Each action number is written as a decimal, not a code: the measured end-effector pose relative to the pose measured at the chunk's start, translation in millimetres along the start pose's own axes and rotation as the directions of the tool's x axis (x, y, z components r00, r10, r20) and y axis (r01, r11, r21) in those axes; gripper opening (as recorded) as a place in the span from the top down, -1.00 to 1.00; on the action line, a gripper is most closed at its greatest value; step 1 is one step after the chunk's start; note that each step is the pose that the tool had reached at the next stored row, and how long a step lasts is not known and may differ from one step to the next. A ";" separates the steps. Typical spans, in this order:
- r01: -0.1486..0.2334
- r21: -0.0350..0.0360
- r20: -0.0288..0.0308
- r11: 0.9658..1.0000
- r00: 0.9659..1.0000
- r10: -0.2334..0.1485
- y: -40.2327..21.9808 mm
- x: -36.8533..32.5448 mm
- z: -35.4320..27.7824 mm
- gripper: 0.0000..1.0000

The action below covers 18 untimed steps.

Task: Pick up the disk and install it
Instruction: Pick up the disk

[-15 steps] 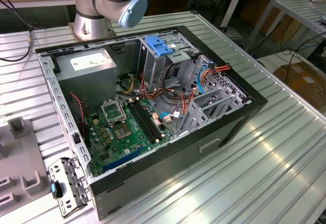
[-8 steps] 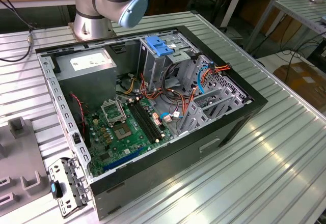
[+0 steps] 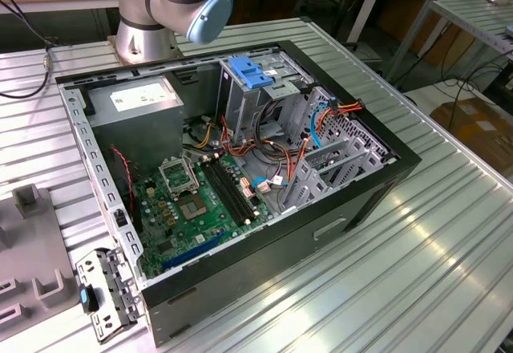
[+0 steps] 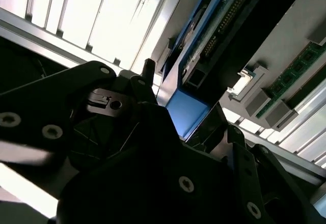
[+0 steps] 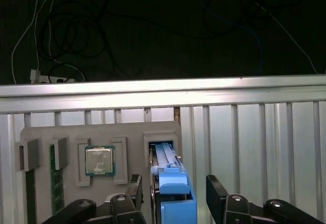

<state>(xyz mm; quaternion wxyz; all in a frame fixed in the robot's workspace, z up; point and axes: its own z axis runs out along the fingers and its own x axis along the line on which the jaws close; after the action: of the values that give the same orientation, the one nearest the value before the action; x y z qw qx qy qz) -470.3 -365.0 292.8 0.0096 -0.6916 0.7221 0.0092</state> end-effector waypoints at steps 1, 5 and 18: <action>0.000 0.000 0.000 1.000 1.000 0.000 0.0 0.0 0.1 -0.07; 0.000 0.001 0.000 1.000 1.000 0.000 0.0 1.1 0.1 0.07; 0.000 0.003 -0.004 1.000 1.000 0.000 -0.2 4.7 0.0 0.07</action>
<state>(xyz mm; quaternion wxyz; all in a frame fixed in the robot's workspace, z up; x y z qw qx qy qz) -470.3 -369.7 292.6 0.0091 -0.6916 0.7222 0.0068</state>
